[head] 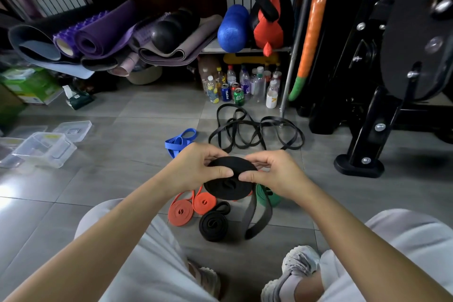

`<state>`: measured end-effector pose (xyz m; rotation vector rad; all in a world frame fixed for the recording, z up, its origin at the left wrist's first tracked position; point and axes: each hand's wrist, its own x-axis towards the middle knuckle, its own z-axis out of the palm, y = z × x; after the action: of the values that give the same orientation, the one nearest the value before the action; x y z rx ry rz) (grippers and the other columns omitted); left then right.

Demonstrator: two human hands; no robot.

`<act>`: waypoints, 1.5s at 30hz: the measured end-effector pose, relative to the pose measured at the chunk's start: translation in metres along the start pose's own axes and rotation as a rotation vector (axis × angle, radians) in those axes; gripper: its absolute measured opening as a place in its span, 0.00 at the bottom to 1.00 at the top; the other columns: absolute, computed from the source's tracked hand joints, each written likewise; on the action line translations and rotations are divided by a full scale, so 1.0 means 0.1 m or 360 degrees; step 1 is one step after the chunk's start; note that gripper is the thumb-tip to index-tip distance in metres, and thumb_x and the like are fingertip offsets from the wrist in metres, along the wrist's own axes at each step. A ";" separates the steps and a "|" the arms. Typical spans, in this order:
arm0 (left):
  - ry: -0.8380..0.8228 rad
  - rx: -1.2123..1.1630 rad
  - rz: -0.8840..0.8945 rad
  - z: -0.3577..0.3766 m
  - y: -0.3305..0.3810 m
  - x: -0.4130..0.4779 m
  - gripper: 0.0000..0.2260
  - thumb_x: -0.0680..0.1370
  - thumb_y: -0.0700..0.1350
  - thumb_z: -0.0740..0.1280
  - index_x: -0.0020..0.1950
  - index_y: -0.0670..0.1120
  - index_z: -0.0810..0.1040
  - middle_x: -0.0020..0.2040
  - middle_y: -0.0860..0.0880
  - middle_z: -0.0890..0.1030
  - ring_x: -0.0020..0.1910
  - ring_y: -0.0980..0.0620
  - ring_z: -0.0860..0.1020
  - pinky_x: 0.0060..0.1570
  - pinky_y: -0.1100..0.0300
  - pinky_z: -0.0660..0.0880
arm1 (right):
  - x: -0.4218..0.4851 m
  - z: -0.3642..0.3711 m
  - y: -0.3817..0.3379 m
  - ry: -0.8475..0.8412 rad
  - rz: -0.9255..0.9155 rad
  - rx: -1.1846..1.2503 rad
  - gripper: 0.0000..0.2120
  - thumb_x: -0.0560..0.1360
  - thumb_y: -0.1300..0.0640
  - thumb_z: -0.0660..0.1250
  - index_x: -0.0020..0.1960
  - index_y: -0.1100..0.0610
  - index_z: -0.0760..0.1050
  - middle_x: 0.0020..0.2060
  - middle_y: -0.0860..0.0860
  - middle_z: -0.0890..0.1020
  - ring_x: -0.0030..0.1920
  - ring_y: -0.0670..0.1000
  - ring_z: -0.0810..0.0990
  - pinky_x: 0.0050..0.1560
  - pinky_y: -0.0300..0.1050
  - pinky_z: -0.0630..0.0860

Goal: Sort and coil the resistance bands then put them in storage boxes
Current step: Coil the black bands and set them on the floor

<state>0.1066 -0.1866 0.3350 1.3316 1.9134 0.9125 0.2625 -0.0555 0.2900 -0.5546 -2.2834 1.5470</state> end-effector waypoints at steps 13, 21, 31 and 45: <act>0.0134 0.0174 0.0040 0.03 0.00 0.03 0.14 0.70 0.39 0.74 0.45 0.58 0.79 0.44 0.56 0.83 0.45 0.60 0.81 0.49 0.61 0.78 | 0.00 0.01 0.00 0.0066 -0.0002 0.0051 0.18 0.64 0.57 0.78 0.43 0.35 0.80 0.42 0.40 0.85 0.46 0.42 0.83 0.55 0.47 0.78; 0.0331 -0.0617 0.0108 -0.06 0.00 0.07 0.17 0.70 0.29 0.70 0.50 0.49 0.80 0.44 0.55 0.85 0.46 0.56 0.83 0.46 0.65 0.78 | -0.06 -0.13 0.16 0.0185 0.0072 0.0383 0.18 0.61 0.63 0.77 0.46 0.45 0.80 0.43 0.45 0.85 0.48 0.44 0.83 0.56 0.38 0.77; 0.0339 -0.1300 -0.0208 0.31 -0.11 0.06 0.15 0.72 0.34 0.66 0.59 0.39 0.75 0.50 0.45 0.83 0.49 0.48 0.81 0.51 0.51 0.80 | -0.06 -0.17 0.11 0.0318 0.0009 0.0406 0.15 0.67 0.68 0.74 0.45 0.48 0.80 0.40 0.44 0.85 0.43 0.43 0.84 0.45 0.33 0.78; 0.0052 0.1089 0.0077 0.22 0.10 0.18 0.15 0.72 0.49 0.70 0.57 0.52 0.74 0.49 0.53 0.80 0.51 0.50 0.77 0.48 0.53 0.74 | -0.05 -0.14 -0.04 0.0171 -0.0018 -0.0542 0.19 0.63 0.52 0.78 0.54 0.48 0.81 0.40 0.39 0.81 0.41 0.34 0.78 0.47 0.28 0.73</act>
<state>0.1240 -0.1632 0.3288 1.7451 2.3342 0.2888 0.2726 -0.0476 0.2982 -0.6903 -2.4734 1.0974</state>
